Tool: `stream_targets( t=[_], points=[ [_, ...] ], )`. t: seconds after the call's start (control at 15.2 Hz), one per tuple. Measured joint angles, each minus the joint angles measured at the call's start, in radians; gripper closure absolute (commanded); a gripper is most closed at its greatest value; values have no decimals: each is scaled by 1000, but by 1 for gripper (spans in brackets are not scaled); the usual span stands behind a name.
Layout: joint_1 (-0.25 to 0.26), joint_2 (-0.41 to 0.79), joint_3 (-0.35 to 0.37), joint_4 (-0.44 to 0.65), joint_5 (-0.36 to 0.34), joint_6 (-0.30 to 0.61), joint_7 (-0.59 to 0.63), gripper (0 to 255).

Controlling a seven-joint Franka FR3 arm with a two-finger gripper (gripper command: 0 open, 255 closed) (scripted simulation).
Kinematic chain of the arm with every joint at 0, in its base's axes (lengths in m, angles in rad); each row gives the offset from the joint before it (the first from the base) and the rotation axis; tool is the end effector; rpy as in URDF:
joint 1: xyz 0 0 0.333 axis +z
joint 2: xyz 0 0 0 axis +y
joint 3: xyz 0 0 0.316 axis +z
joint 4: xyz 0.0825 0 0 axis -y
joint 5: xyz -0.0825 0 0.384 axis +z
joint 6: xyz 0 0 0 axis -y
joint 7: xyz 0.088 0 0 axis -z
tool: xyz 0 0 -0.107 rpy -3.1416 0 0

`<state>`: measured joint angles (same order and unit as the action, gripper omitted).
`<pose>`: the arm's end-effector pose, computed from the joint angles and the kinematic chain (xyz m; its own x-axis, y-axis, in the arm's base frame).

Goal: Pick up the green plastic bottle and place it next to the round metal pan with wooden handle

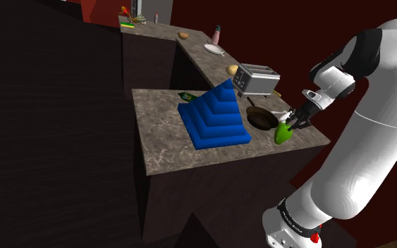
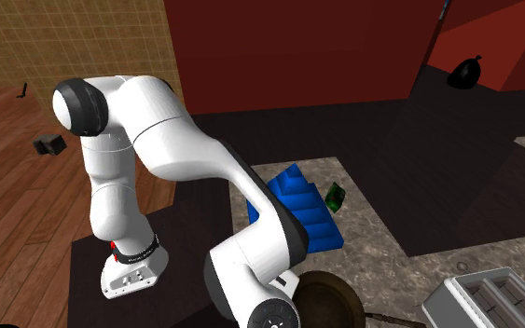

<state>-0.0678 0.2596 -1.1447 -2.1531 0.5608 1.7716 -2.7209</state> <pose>0.2233 -0.4502 0.3204 0.3006 0.8132 0.4984 0.9387 -0.3448 -0.0035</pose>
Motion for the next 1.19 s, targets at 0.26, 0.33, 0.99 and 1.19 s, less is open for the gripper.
stream_targets(
  t=[0.26, 0.33, 0.99, 1.19],
  points=[
    [0, 2, 0, -2, -1, 0, 0, 0],
    [0, 3, 0, -2, -2, -1, 0, 0],
    [-33, -4, -21, 105, -40, -108, 19, 0],
    [-33, -4, -22, 107, -40, -111, 19, 0]
  ],
)
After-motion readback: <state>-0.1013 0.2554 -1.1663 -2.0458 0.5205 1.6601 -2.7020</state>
